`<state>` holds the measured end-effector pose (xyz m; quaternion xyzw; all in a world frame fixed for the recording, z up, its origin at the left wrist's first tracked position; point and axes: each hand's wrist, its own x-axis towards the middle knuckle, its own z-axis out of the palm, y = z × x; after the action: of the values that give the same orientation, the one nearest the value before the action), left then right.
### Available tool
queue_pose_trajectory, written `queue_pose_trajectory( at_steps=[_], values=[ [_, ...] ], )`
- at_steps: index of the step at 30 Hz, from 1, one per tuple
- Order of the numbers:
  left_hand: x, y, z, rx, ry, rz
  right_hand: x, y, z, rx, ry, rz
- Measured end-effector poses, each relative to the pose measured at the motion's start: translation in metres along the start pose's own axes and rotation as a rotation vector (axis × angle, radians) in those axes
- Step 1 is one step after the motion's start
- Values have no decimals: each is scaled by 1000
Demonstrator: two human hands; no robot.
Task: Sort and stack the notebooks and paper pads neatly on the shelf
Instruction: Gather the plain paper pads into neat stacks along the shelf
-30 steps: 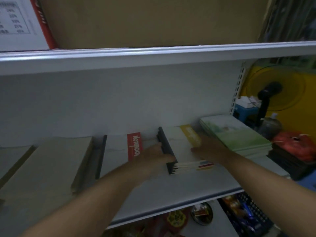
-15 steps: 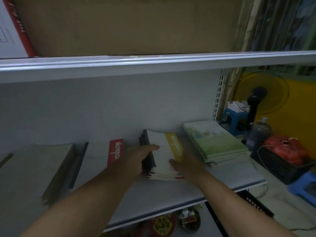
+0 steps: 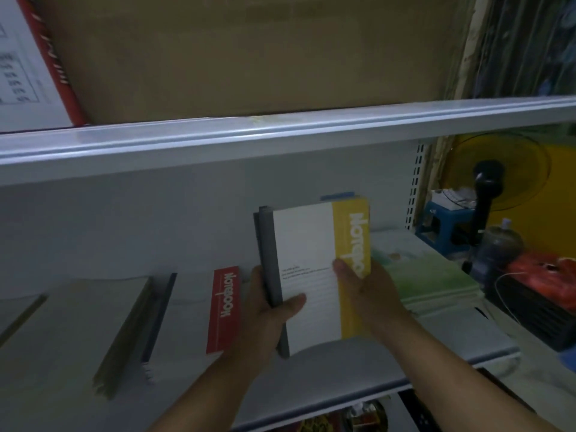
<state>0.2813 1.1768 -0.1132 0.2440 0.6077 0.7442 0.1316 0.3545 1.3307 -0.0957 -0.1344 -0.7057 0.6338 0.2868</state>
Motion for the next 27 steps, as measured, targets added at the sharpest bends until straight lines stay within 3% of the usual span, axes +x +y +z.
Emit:
queue_pose_trajectory(
  at_steps=[4,9,14,22,25,27],
  values=[
    [0,-15,2,-25,77,-33,-6,19,3,1,54,-80],
    [-4,-35,0,26,106,-56,-16,45,5,48,18,31],
    [-5,-42,-2,-33,128,-103,-12,57,-3,-75,-64,96],
    [2,-36,-3,114,131,-204,-13,56,-4,-206,-106,32],
    [15,-16,0,200,158,-324,-1,43,0,-228,-89,16],
    [20,-8,-5,249,134,-462,11,34,4,-329,-124,154]
  ],
)
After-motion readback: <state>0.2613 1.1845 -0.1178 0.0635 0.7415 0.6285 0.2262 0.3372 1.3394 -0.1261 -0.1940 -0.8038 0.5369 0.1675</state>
